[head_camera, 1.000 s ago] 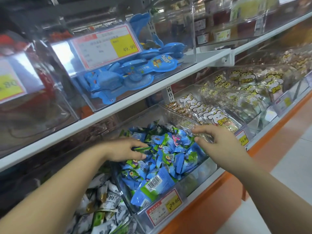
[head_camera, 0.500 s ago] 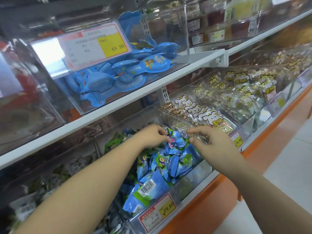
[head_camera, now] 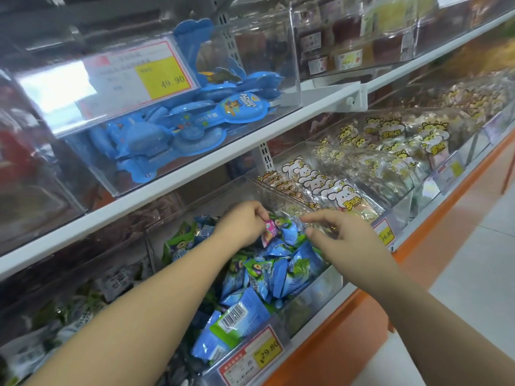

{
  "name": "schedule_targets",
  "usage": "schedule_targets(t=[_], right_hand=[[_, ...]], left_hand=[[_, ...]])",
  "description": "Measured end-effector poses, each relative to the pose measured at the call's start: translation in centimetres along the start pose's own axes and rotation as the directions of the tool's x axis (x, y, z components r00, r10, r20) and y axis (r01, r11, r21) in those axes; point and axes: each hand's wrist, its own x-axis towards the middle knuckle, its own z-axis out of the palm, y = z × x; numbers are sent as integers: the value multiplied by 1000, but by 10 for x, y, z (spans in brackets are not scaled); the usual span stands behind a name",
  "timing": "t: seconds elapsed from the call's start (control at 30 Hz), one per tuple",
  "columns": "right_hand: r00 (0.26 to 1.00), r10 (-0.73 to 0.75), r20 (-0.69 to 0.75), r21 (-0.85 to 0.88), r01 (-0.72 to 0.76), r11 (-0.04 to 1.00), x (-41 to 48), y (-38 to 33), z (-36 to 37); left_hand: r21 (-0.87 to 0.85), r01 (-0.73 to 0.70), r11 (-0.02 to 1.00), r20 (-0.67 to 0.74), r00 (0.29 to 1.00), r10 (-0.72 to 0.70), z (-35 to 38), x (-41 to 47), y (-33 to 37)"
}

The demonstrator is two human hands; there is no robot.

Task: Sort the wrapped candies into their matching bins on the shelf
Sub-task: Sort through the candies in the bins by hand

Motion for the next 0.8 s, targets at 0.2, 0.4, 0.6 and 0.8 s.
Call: schedule_targets(t=[0.2,0.4,0.6,0.8], right_hand=[[999,-31,-29,170,35,985,2,-5,-3],[994,-96,-51,185,103,977,0,-10,3],[979,2,-206,380,78,922,3,-3,-6],[952,182,-247,551,-16,834,9,11,-3]], left_hand=[[-138,-240,961,-156,963,218,-38,-50,13],[-393,-420,818,-130,906,403,-43,-68,33],[-491,-301,818,-96,951,293,-40,-46,25],[-181,-40,983,-59,998,30,-9,17,-12]])
